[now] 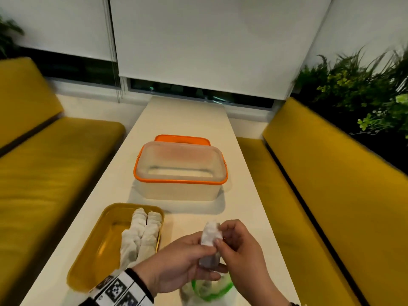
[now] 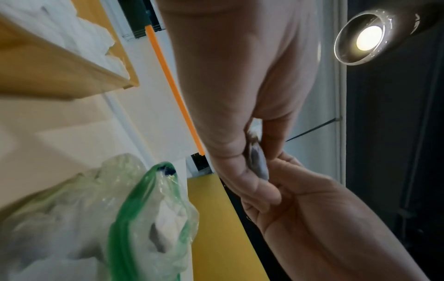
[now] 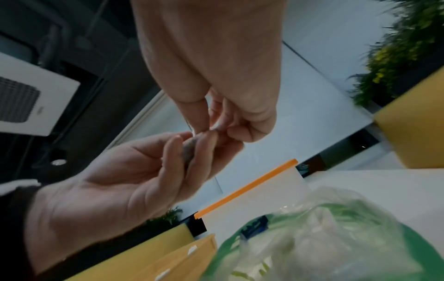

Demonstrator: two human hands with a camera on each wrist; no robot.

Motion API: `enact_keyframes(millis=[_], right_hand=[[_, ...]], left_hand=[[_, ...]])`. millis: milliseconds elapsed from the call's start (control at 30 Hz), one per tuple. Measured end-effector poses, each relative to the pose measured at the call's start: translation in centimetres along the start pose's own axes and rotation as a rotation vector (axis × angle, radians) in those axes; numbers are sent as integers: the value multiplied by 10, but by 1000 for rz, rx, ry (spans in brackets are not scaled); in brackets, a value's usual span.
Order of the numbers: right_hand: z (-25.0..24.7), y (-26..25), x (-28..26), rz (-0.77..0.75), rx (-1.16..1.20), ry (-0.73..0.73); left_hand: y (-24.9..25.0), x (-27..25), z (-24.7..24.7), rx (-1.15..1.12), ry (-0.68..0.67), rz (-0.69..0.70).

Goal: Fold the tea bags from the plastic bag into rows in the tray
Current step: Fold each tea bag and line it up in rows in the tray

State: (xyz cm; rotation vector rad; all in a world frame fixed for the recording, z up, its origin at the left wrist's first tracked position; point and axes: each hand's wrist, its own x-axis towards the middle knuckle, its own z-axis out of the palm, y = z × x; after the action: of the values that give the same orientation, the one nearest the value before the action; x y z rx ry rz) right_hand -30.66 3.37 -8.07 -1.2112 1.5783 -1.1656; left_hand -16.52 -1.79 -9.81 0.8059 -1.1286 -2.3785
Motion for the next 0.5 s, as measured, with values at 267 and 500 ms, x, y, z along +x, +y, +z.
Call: enact_keyframes(millis=[267,500], right_hand=[[12,26,4,-263,-348,-33],[36,17,-4,-342,-376,-221]], left_hand=[[-15,-19,5,130,370,118],[-22,-49,-5,170,547,178]])
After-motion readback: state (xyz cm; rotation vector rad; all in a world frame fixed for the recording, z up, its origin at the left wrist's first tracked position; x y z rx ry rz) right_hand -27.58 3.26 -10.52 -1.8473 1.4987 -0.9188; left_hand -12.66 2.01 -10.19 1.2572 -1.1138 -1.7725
